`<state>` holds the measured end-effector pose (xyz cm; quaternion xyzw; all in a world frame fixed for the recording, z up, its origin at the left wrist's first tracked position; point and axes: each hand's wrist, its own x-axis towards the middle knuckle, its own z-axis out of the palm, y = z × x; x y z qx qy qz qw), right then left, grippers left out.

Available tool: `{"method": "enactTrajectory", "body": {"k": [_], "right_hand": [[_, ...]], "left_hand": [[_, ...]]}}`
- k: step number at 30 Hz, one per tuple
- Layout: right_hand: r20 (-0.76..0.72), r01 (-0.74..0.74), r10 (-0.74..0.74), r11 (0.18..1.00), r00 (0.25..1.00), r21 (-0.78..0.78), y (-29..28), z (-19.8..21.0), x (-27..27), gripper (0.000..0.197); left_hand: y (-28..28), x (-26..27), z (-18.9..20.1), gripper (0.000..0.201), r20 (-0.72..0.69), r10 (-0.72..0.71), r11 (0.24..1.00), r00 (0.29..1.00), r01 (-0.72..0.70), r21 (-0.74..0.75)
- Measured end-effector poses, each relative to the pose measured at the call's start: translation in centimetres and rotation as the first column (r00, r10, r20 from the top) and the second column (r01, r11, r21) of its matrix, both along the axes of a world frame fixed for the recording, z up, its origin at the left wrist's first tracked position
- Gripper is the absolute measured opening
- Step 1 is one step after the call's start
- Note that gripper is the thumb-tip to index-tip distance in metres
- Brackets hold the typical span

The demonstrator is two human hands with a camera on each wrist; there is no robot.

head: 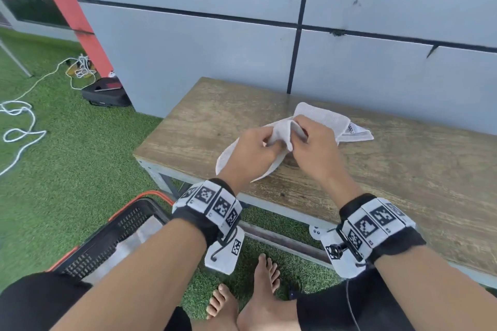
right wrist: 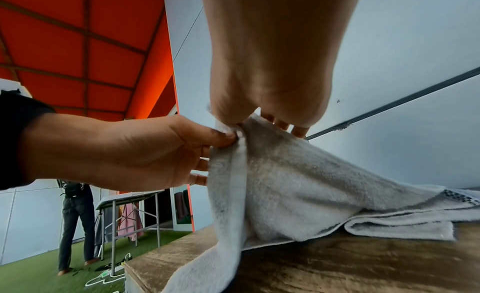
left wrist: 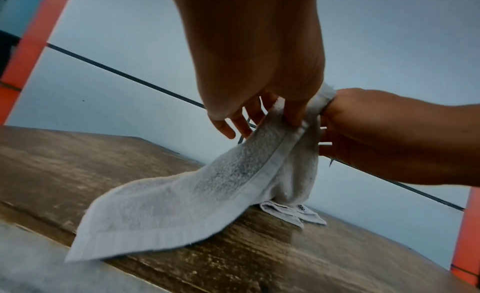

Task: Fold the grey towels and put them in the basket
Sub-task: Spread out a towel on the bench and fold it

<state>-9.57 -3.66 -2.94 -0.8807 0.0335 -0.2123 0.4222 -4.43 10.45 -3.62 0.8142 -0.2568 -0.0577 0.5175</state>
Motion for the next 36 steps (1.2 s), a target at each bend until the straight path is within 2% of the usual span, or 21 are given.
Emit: {"method": "enactTrajectory", "body": {"k": [4,7,8,11,15,16,17,19,21,22,26,28,30,33,35,36], "right_hand": [[-0.021,-0.051,0.051,0.998,0.998,0.034,-0.2,-0.6,-0.1,0.016],[-0.167,-0.075,0.067,0.996,0.984,-0.047,-0.6,-2.0,0.0,0.004],[-0.192,-0.071,0.057,0.995,0.98,-0.064,-0.7,-2.4,0.0,0.006],[-0.132,-0.037,0.034,0.999,0.991,-0.027,-0.7,-3.3,0.3,0.011],[0.002,-0.076,0.076,0.996,0.997,0.053,0.4,-2.5,0.7,0.013],[0.03,-0.101,0.099,0.994,0.995,0.053,0.7,-2.0,0.8,0.013],[0.052,-0.13,0.127,0.99,0.991,0.05,1.1,-1.6,0.9,0.012],[0.089,-0.18,0.175,0.983,0.981,0.044,1.6,-0.8,1.0,0.012],[0.125,-0.197,0.19,0.979,0.974,0.049,1.7,-0.1,1.0,0.012],[0.134,-0.205,0.195,0.977,0.972,0.062,1.6,0.1,0.9,0.012],[0.042,-0.247,0.245,0.966,0.969,0.07,-0.5,-0.7,0.6,0.021],[-0.068,-0.228,0.223,0.971,0.972,-0.073,-1.8,-1.9,0.3,0.027],[-0.148,-0.178,0.152,0.967,0.977,-0.18,-2.9,-2.9,0.0,0.026],[-0.177,-0.111,0.088,0.986,0.98,-0.125,-3.5,-3.1,-0.6,0.021],[-0.19,-0.082,0.067,0.994,0.98,-0.073,-3.4,-2.8,-0.6,0.024],[-0.173,-0.068,0.058,0.996,0.983,-0.05,-3.3,-2.5,-0.5,0.024]], "left_hand": [[1.9,0.5,1.1,0.028,-0.036,0.032,0.998,0.999,-0.034,-0.045],[3.6,1.6,1.3,0.031,-0.086,0.062,0.991,0.994,-0.071,-0.112],[4.1,1.8,1.5,0.034,-0.099,0.065,0.99,0.993,-0.076,-0.115],[5.3,2.4,1.7,0.051,-0.14,0.128,0.98,0.982,-0.147,-0.133],[5.5,1.2,1.7,0.026,-0.162,0.141,0.942,0.977,-0.183,-0.281],[5.1,0.7,1.8,0.022,-0.128,0.116,0.954,0.985,-0.146,-0.261],[4.7,0.3,1.9,0.029,-0.072,0.082,0.975,0.994,-0.095,-0.2],[3.7,0.1,1.7,0.036,0.031,-0.019,1.0,0.999,0.019,-0.02],[3.1,0.3,1.2,0.014,0.041,-0.102,0.992,0.994,0.099,0.084],[3.0,0.6,1.0,0.02,0.034,-0.108,0.991,0.994,0.105,0.086],[3.5,0.8,1.9,0.036,0.052,0.025,0.999,0.998,-0.024,-0.026],[3.8,1.2,2.6,0.038,0.074,0.105,0.991,0.992,-0.098,-0.093],[4.2,1.7,3.3,0.039,0.076,0.119,0.986,0.99,-0.108,-0.129],[4.2,2.3,3.7,0.037,0.043,0.145,0.981,0.988,-0.138,-0.137],[4.0,2.9,3.5,0.036,0.043,0.257,0.964,0.965,-0.253,-0.084],[3.8,2.9,3.4,0.029,0.081,0.331,0.944,0.94,-0.327,-0.051]]}}
